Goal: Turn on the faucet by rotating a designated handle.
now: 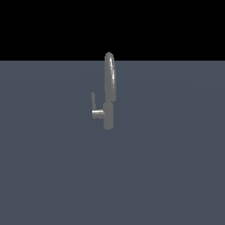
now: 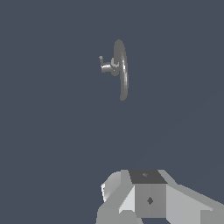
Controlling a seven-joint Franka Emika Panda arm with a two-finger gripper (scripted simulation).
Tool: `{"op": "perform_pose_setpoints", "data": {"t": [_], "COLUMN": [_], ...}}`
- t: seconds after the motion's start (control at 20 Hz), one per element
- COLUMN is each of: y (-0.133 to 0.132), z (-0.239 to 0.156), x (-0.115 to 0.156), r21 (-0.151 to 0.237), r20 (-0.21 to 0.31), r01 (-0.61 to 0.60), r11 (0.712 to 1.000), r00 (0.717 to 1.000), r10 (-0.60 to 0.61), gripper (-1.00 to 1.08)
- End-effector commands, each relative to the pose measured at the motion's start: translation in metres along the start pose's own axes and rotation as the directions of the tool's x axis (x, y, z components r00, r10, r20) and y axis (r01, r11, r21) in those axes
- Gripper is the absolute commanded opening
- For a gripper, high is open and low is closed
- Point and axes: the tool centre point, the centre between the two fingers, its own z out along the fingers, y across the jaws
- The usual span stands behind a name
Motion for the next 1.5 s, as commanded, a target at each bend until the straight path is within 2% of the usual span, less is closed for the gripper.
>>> {"op": "perform_pose_setpoints", "data": {"t": [0.0,0.45,0.85,1.15,1.45], "y": [0.0,0.019,0.018,0.011,-0.005], "z": [0.0,0.004,0.001,-0.014,-0.041], "x": [0.0,0.0,0.0,-0.001,-0.002], "r21": [0.0,0.03,0.031,0.031,0.035], "r20": [0.0,0.019,0.01,-0.039,-0.129], "r01": [0.0,-0.069,-0.079,-0.125,-0.209], "r11": [1.0,0.997,0.996,0.992,0.977], "r00": [1.0,0.998,0.997,0.991,0.969], "r10": [0.0,0.068,0.079,0.126,0.212], "gripper": [-1.0,-1.0,-1.0,-1.0,-1.0]}}
